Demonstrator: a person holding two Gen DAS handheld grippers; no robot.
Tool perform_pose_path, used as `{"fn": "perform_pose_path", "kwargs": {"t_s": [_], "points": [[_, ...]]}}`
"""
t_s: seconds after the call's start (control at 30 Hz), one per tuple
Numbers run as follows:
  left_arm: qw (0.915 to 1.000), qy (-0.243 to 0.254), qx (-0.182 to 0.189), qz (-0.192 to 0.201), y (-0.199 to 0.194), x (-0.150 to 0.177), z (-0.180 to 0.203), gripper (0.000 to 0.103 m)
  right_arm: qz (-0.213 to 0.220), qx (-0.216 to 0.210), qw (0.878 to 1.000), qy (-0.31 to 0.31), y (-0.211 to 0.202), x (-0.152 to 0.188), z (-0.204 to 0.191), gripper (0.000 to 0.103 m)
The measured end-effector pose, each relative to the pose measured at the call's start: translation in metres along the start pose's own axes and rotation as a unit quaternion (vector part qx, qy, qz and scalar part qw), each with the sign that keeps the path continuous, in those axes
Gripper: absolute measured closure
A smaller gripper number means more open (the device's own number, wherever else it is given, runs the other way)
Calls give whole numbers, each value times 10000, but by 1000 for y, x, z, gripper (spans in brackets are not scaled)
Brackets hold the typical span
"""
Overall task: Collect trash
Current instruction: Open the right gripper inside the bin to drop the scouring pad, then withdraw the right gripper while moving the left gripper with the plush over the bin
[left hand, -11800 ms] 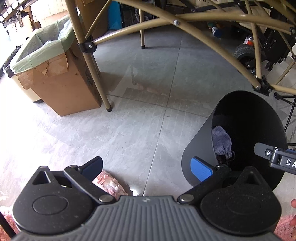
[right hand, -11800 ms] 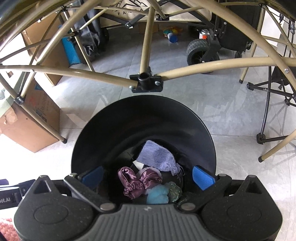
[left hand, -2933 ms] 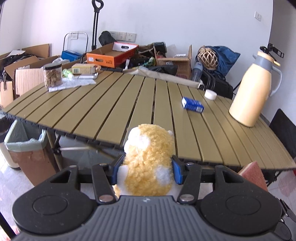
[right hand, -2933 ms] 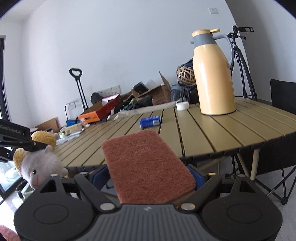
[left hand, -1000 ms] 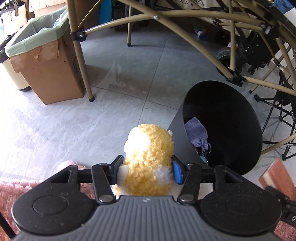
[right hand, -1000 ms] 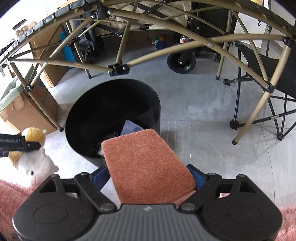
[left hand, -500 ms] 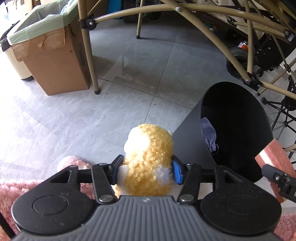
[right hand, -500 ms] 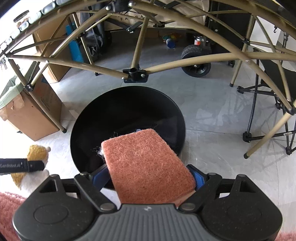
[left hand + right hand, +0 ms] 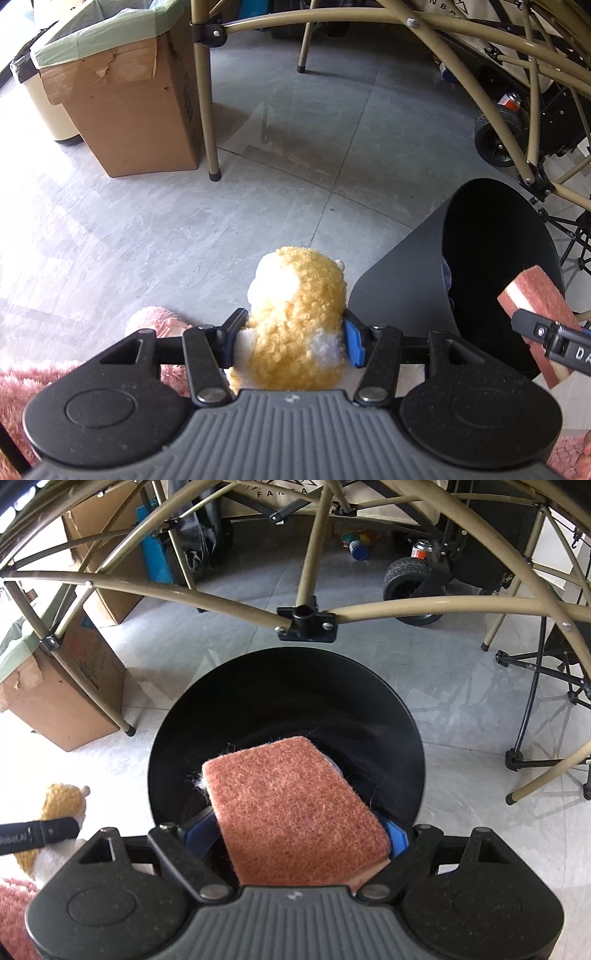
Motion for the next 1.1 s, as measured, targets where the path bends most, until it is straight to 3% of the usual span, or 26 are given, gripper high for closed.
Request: {"fn": "perform_pose_path", "kwargs": {"t_s": [0.4, 0.47, 0.57, 1.1], "points": [[10000, -91, -25, -32, 4, -2, -8, 49, -156, 10, 9999, 21, 15, -8, -6, 13], [9999, -94, -15, -40, 4, -3, -8, 49, -228, 11, 9997, 76, 19, -10, -4, 11], [9999, -97, -11, -40, 4, -3, -9, 49, -320, -27, 9993, 183, 23, -10, -1, 0], [10000, -80, 16, -3, 2, -3, -9, 49, -415, -51, 9990, 151, 24, -8, -2, 0]]}}
Point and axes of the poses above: each gripper's, at about its wrist camera, not at the fingertips, and y roughly the way its jaws point, z to its right, x to its underside, the point moved 3 cm from there along y, roughly the way its jaws point, and after that the axes turned 1 degree about -y, right-handed, at the moved point
